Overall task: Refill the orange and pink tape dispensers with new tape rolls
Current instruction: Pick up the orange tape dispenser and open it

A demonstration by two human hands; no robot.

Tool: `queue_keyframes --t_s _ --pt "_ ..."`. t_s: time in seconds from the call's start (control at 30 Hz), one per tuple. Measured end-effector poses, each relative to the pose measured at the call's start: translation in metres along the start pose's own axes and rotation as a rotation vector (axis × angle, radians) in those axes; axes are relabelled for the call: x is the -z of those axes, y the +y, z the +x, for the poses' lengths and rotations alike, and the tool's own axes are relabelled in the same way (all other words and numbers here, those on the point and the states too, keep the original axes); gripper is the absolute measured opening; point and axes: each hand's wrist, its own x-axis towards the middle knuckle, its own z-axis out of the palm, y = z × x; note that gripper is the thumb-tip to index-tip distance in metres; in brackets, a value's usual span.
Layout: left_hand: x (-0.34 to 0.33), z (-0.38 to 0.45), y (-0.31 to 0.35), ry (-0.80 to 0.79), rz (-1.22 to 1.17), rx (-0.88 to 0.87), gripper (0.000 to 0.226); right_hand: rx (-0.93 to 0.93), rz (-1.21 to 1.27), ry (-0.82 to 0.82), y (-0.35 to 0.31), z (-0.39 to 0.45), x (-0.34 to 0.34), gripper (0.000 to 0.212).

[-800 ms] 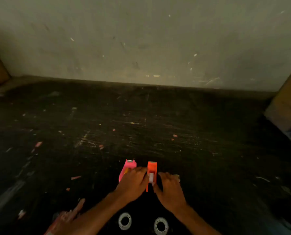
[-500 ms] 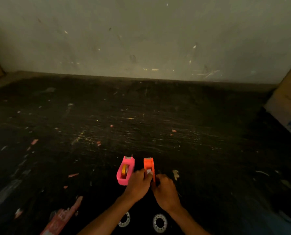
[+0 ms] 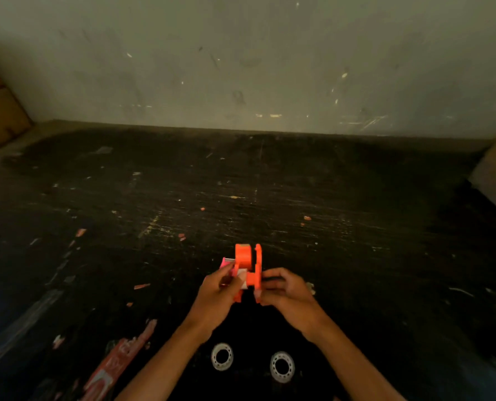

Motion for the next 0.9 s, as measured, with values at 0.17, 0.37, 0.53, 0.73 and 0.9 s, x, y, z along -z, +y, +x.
queue_keyframes --t_s 0.17,0.37,0.53,0.73,0.9 --pt "0.044 -0.013 0.009 0.171 -0.211 0.074 0.028 0.004 -0.135 0.208 0.006 0.010 0.009 0.020" --pt "0.051 -0.043 0.002 0.183 -0.394 0.199 0.031 -0.005 -0.693 0.299 0.029 0.026 -0.004 0.016" --pt "0.037 -0.063 0.002 0.143 -0.422 0.214 0.043 0.011 -0.802 0.274 0.028 0.021 -0.010 0.014" --pt "0.011 -0.069 -0.001 0.051 -0.396 0.221 0.042 0.172 -0.360 0.167 0.011 -0.024 -0.003 0.008" --pt "-0.030 -0.075 -0.001 -0.121 -0.340 0.254 0.044 0.262 -0.235 -0.029 0.008 -0.079 -0.004 0.020"
